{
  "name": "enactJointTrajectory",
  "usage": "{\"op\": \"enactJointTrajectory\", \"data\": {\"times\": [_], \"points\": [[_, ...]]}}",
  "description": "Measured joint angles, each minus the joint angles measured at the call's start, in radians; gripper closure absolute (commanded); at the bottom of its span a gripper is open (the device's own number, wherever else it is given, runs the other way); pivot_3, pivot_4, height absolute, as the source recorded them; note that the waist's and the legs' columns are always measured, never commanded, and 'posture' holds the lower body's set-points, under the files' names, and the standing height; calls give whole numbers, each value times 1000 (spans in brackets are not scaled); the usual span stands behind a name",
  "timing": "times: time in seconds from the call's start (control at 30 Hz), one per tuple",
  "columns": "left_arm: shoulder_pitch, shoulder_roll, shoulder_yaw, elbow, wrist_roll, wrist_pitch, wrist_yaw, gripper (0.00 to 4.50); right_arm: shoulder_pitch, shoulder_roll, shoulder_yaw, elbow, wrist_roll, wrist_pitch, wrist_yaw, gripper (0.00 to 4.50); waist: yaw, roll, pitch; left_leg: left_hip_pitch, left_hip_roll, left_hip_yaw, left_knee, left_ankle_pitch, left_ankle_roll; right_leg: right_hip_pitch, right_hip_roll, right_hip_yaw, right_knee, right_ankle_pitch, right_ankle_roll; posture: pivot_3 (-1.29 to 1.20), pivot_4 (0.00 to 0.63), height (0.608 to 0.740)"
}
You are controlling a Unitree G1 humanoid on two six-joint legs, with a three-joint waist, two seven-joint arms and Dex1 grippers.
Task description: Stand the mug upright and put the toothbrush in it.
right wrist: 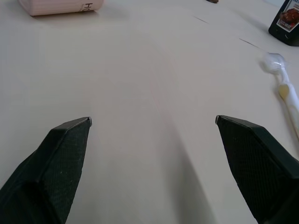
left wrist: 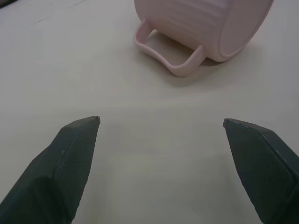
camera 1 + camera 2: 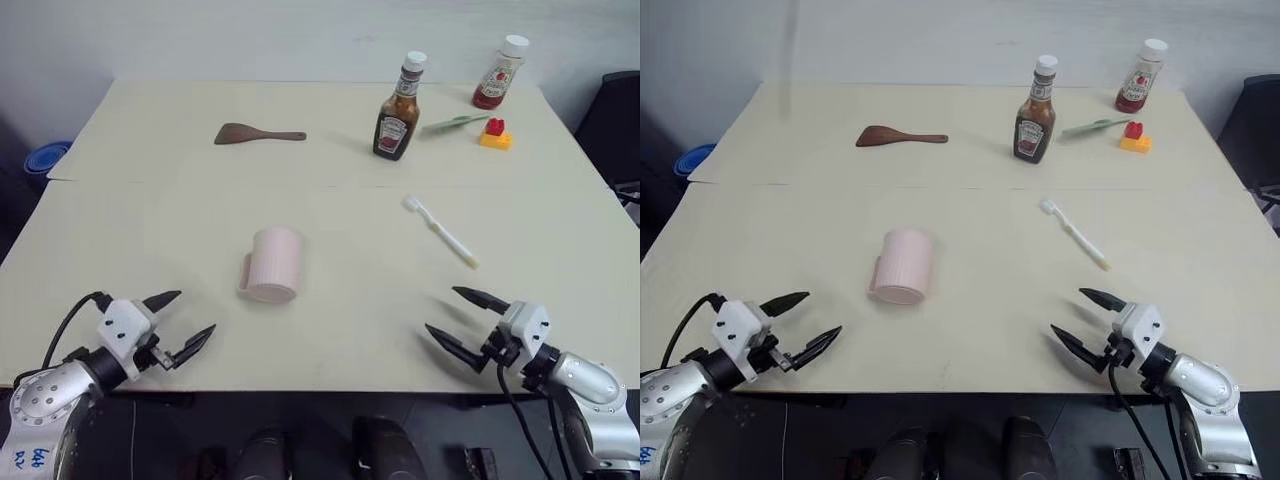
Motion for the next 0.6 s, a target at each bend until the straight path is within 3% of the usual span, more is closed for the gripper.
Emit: {"op": "enactJointTrajectory", "data": {"times": [0.2, 0.37, 0.43, 0.5, 0.6], "points": [[6, 5, 14, -1, -39, 17, -34, 0, 1, 0, -1, 0, 18, 9, 19, 49, -1, 0, 0, 0, 0, 0, 0, 0, 0, 0, 0, 0, 0, 0, 0, 0, 150, 740], [44, 27, 113, -7, -126, 85, -51, 0, -67, -2, 16, 0, 40, 15, 71, 49, -5, 0, 0, 0, 2, 0, 0, 0, 0, 0, 0, 0, 1, 0, 0, 0, 150, 740], [96, 58, 193, -19, -212, 208, -46, 0, -113, -1, 53, -18, 68, 19, 122, 49, -8, 0, 0, 0, 3, 0, 0, 0, -1, 0, 1, 0, 1, 0, 0, 0, 150, 740], [167, 122, 334, -28, -408, 532, 26, 0, -162, 22, 96, -69, 140, 28, 188, 49, -12, -1, 0, 0, 5, -1, 0, 1, -2, 0, 1, 1, 2, -1, -1, 0, 150, 740], [194, 205, 454, -34, -580, 859, 119, 0, -206, 46, 131, -111, 196, 29, 234, 49, 3, 0, 1, -1, 2, -8, 0, 1, -2, 2, -2, 1, 2, -1, -2, 0, 150, 740]]}}
